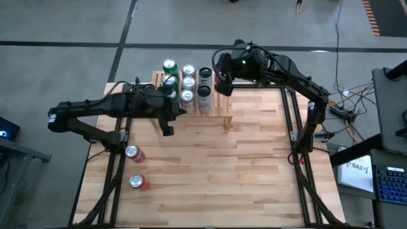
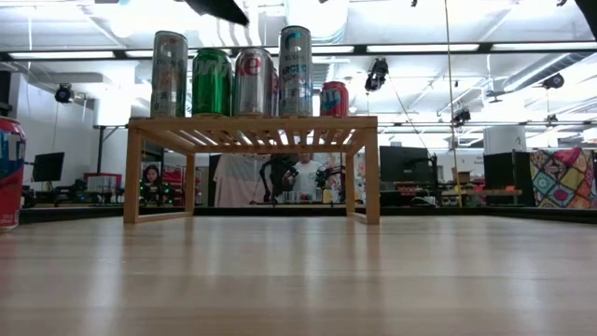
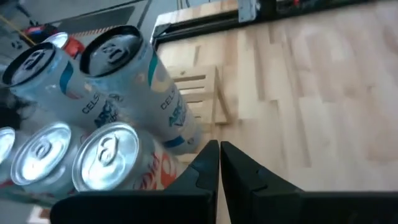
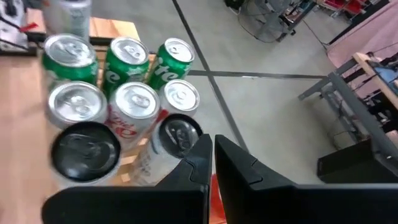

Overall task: Place canned beverage on shelf
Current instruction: Put the top left orange soda can on the shelf

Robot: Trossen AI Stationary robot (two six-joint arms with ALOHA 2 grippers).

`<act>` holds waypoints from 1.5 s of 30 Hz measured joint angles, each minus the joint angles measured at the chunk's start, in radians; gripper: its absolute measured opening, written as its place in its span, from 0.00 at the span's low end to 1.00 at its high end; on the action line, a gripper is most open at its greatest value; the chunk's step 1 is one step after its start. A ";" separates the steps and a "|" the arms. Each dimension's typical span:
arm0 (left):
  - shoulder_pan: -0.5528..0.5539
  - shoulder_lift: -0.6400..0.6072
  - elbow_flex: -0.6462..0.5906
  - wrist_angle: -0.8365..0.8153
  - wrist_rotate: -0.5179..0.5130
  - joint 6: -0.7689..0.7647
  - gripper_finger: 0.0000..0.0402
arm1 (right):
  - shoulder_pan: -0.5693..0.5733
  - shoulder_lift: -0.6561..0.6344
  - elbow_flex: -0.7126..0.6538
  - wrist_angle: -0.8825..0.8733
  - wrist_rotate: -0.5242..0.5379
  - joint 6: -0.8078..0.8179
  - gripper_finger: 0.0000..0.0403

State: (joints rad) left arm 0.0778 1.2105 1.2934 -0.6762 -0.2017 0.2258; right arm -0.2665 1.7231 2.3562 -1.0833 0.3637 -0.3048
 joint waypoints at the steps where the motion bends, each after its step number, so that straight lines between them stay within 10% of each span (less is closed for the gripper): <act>1: -0.002 -0.016 0.000 -0.008 0.004 -0.020 0.00 | 0.007 -0.002 0.000 -0.002 0.000 0.011 0.02; 15: -0.133 -0.157 0.001 -0.147 0.004 -0.406 0.00 | 0.218 -0.011 -0.002 -0.096 -0.001 0.171 0.02; 33: -0.484 -0.094 0.001 -0.750 0.165 -1.419 0.00 | 0.483 -0.005 -0.043 -0.112 -0.001 0.280 0.02; 45: -0.643 0.000 0.001 -0.888 0.162 -1.623 0.01 | 0.489 -0.004 -0.174 -0.086 0.002 0.279 0.02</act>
State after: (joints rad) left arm -0.5648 1.2108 1.2942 -1.5644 -0.0398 -1.3969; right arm 0.2226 1.7187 2.1825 -1.1690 0.3653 -0.0262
